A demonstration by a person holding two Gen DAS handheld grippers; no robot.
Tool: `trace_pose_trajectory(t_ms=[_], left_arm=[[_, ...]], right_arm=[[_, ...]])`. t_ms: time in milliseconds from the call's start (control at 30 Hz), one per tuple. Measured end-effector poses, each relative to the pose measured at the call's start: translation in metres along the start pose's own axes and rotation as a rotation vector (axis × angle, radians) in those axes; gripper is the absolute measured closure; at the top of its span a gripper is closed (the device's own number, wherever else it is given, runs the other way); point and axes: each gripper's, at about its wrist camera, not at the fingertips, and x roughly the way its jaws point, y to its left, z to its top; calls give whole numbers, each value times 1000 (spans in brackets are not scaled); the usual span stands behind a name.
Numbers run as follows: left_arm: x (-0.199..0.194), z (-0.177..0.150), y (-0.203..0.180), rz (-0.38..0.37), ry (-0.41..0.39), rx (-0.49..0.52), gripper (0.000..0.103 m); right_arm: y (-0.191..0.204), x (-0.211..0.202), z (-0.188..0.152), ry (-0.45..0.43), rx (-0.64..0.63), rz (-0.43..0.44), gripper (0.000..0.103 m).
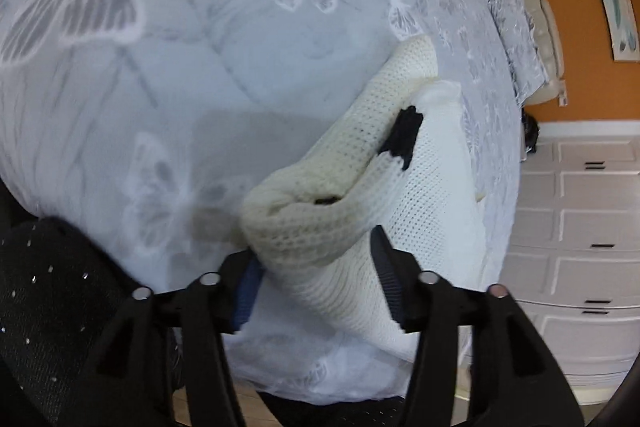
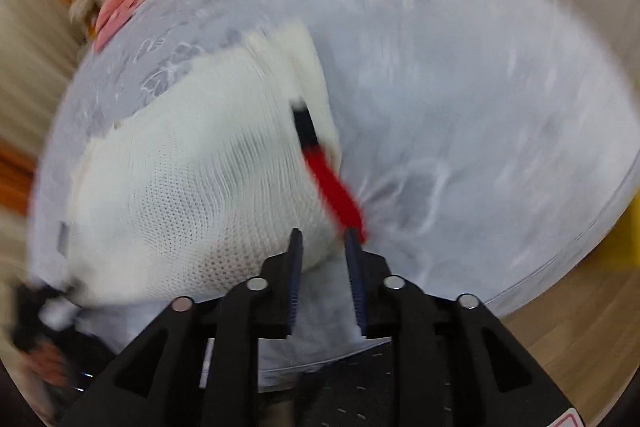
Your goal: Fold small clothes
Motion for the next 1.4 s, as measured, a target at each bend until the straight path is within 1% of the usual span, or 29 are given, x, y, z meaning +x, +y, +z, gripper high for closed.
trace_pose_trajectory(t_ms=[67, 100, 167, 200, 233, 333, 367, 400, 467, 500, 567, 633, 667, 733, 767, 800, 833, 900, 967, 1000, 1033, 1100, 1167, 1200, 1233, 1300, 1333, 1400], left_arm=[[11, 2, -6, 17, 18, -1, 47], [16, 2, -9, 42, 21, 17, 47], [18, -4, -10, 72, 12, 48, 47], [18, -5, -13, 86, 5, 66, 47], [19, -5, -15, 105, 1, 90, 47], [22, -8, -28, 158, -14, 173, 47], [24, -9, -31, 178, -18, 197, 47], [27, -11, -35, 197, -21, 216, 47], [31, -13, -42, 239, -31, 263, 47], [33, -14, -46, 256, -38, 279, 47], [35, -17, -52, 289, -51, 313, 47], [35, -19, -53, 311, -54, 331, 47], [35, -19, -54, 319, -56, 334, 47], [37, -20, -57, 337, -60, 344, 47], [38, -21, -60, 344, -61, 347, 47], [37, -22, -61, 352, -62, 354, 48], [37, -22, -63, 358, -63, 359, 50], [37, -24, -68, 373, -61, 386, 61], [38, -25, -78, 370, -52, 425, 88], [34, -28, -85, 361, -57, 442, 90], [28, -32, -94, 344, -72, 458, 91], [10, -45, -119, 306, -119, 522, 92], [-13, -74, -167, 255, -184, 664, 92], [-16, -84, -181, 236, -190, 702, 92], [-19, -104, -205, 199, -195, 768, 92], [-14, -135, -233, 155, -179, 854, 92], [-1, -154, -246, 143, -152, 899, 92], [31, -184, -254, 163, -94, 955, 88]], right_arm=[[8, -1, 12, -21, -56, -1, 77], [9, 3, 21, -30, -59, -2, 77], [7, 30, 45, -17, -40, 20, 77], [3, 40, 51, -6, -37, 28, 74], [1, 57, 63, 12, -38, 30, 73], [10, 102, 89, 61, -46, 42, 70], [12, 113, 95, 83, -45, 42, 78], [11, 117, 98, 87, -41, 46, 92], [7, 112, 107, 36, 7, 31, 92], [5, 112, 108, 24, 26, 27, 92], [5, 120, 106, 62, 30, 2, 91], [13, 97, 97, 12, 23, 20, 88], [19, 82, 91, -23, 7, 31, 84], [40, 48, 68, -98, -53, 39, 83], [48, 39, 56, -110, -82, 48, 83], [56, 34, 45, -111, -111, 58, 83], [66, 34, 32, -101, -151, 63, 83], [78, 47, 15, -51, -206, 50, 83], [77, 59, 7, -12, -189, 68, 84], [77, 66, 5, 9, -184, 72, 84], [76, 76, 1, 39, -189, 58, 84], [71, 88, -5, 66, -183, 41, 84], [61, 87, -7, 66, -135, 88, 84], [55, 85, -6, 69, -105, 110, 84], [46, 79, -5, 66, -62, 138, 84], [31, 68, -3, 48, -1, 181, 84], [20, 57, -1, 25, 34, 199, 84], [2, 38, 5, -15, 75, 221, 82]])
